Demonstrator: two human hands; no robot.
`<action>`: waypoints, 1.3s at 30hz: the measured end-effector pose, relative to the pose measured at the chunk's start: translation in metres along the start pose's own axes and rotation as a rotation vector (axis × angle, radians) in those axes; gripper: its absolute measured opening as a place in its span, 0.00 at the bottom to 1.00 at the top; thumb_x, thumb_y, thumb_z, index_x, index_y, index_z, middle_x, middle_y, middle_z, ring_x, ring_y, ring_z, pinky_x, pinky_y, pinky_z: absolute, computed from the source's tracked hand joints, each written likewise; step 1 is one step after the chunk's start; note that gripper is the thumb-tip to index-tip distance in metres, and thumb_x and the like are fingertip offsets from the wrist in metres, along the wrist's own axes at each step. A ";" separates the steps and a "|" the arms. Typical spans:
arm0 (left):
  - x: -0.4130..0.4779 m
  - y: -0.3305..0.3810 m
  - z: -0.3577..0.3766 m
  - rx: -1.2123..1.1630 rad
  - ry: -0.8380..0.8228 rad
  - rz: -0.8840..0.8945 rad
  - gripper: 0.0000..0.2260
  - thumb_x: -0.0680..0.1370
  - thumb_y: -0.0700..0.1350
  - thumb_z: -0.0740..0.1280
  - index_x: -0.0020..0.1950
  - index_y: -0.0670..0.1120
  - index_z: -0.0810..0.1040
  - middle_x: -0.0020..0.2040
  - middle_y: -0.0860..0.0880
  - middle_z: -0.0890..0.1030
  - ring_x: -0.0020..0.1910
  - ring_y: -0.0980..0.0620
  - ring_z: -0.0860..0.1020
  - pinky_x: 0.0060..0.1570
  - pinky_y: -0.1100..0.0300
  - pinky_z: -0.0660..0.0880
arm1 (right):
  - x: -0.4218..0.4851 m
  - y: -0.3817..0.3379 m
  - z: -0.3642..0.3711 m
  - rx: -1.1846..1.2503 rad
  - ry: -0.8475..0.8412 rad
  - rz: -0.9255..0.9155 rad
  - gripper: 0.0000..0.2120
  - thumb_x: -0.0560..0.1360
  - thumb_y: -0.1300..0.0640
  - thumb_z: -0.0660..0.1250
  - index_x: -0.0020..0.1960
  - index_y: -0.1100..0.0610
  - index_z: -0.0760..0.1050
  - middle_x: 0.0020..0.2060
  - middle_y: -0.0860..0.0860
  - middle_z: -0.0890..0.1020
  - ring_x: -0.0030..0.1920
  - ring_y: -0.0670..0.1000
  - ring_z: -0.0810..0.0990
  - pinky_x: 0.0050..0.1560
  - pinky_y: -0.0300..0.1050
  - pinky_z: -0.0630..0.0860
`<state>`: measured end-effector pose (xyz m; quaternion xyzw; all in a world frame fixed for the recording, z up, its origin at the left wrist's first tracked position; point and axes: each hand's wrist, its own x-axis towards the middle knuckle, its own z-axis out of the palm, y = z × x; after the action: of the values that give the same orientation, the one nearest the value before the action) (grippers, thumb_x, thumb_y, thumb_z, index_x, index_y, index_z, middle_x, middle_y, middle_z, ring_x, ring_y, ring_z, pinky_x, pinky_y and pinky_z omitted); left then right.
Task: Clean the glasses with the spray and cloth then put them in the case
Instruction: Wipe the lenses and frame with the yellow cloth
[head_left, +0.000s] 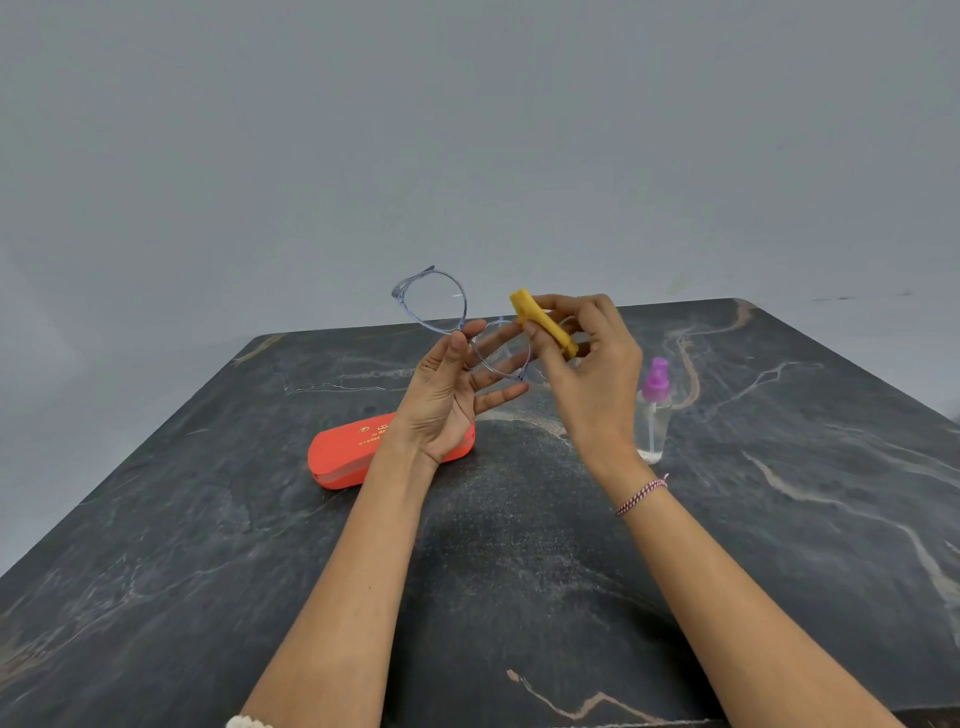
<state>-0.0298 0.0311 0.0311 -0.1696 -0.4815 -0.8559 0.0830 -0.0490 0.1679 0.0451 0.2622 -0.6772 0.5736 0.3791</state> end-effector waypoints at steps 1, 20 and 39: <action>0.000 0.001 -0.001 -0.003 -0.002 0.007 0.17 0.57 0.57 0.79 0.42 0.52 0.84 0.52 0.45 0.84 0.50 0.44 0.83 0.38 0.53 0.81 | 0.000 -0.001 0.000 -0.004 0.015 -0.016 0.09 0.71 0.63 0.72 0.50 0.56 0.79 0.43 0.48 0.76 0.41 0.37 0.74 0.41 0.26 0.69; 0.000 0.007 -0.009 0.024 -0.010 0.031 0.26 0.56 0.61 0.78 0.52 0.58 0.82 0.50 0.51 0.83 0.46 0.52 0.82 0.38 0.56 0.81 | -0.012 -0.004 0.007 -0.188 -0.262 -0.345 0.10 0.70 0.66 0.71 0.51 0.62 0.80 0.43 0.55 0.77 0.49 0.47 0.74 0.48 0.33 0.71; -0.004 0.008 -0.014 0.111 -0.062 0.005 0.26 0.55 0.62 0.78 0.49 0.54 0.84 0.49 0.54 0.84 0.46 0.54 0.82 0.36 0.57 0.80 | -0.013 -0.004 0.009 -0.232 -0.229 -0.445 0.13 0.71 0.67 0.66 0.55 0.61 0.80 0.44 0.55 0.77 0.44 0.51 0.73 0.46 0.36 0.71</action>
<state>-0.0268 0.0146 0.0290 -0.1925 -0.5302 -0.8219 0.0794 -0.0398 0.1570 0.0363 0.4224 -0.7026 0.3613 0.4443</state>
